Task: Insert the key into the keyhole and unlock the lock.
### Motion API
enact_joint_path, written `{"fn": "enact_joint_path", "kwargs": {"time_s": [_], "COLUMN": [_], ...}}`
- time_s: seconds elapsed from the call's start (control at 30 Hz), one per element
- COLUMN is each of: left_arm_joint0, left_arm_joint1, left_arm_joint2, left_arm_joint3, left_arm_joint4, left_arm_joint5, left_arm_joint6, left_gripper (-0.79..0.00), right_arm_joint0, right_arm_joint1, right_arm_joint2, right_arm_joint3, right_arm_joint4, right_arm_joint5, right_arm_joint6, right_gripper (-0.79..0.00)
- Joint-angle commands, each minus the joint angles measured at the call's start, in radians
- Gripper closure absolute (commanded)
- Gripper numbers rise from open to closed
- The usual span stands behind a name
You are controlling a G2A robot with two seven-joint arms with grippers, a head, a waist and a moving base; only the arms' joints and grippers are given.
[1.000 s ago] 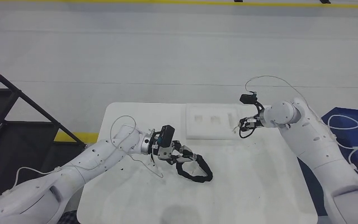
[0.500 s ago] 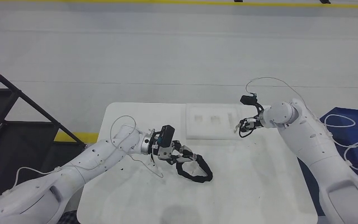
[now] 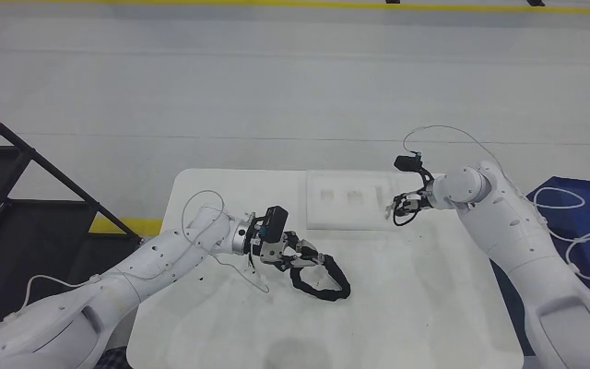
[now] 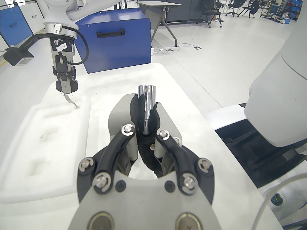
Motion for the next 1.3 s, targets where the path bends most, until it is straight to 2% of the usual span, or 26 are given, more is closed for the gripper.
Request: {"fn": "enact_joint_path", "kwargs": {"time_s": [0.0,1.27], "left_arm_joint0": [0.0,0.0], "left_arm_joint1": [0.0,0.0], "left_arm_joint2": [0.0,0.0], "left_arm_joint3": [0.0,0.0], "left_arm_joint4": [0.0,0.0], "left_arm_joint5": [0.0,0.0], "left_arm_joint6": [0.0,0.0], "left_gripper": [0.0,0.0], "right_arm_joint0": [-0.003,-0.073], "right_arm_joint1": [0.0,0.032], "right_arm_joint2": [0.001,0.089], "right_arm_joint3": [-0.007,-0.109], "right_arm_joint4": [-0.004,-0.052], "right_arm_joint5": [0.004,0.028], "right_arm_joint6": [0.002,0.016], "right_gripper": [0.0,0.0]}}
